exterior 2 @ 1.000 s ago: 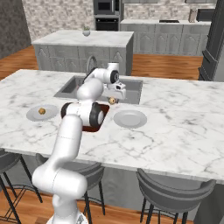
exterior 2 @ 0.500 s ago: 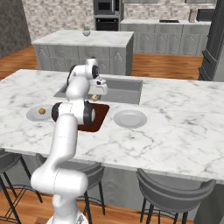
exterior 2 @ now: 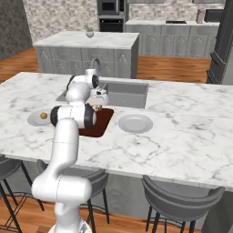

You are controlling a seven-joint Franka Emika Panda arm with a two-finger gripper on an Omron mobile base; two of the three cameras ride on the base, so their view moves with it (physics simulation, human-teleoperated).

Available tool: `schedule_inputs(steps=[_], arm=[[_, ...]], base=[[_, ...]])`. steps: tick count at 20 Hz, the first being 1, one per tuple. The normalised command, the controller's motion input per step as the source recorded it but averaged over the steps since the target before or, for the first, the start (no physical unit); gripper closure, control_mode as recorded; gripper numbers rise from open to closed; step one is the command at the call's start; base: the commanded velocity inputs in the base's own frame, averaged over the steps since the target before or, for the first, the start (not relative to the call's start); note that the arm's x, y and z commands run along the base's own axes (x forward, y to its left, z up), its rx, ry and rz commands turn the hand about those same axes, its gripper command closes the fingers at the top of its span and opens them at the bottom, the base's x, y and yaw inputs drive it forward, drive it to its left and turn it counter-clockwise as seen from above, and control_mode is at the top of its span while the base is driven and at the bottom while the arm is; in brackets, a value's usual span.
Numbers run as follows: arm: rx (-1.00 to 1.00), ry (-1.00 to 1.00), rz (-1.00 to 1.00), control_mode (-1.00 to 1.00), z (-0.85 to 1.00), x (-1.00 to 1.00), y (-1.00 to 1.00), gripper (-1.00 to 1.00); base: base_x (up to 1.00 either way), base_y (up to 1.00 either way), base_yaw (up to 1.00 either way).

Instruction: Move the dessert items from the plate to the tray.

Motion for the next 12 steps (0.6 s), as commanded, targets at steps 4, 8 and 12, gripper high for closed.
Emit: schedule_inputs(steps=[4, 8, 12], arm=[[0.0, -0.16, 0.07, -1.0, -0.38, -0.13, -0.17, 1.0], [0.0, -0.31, 0.13, -1.0, -0.17, 0.07, -0.1, 1.0], [0.0, -0.14, 0.09, -1.0, -0.32, -0.02, -0.01, 1.0]], base=[[0.0, 0.0, 0.0], [0.0, 0.0, 0.0], [0.0, 0.0, 0.0]])
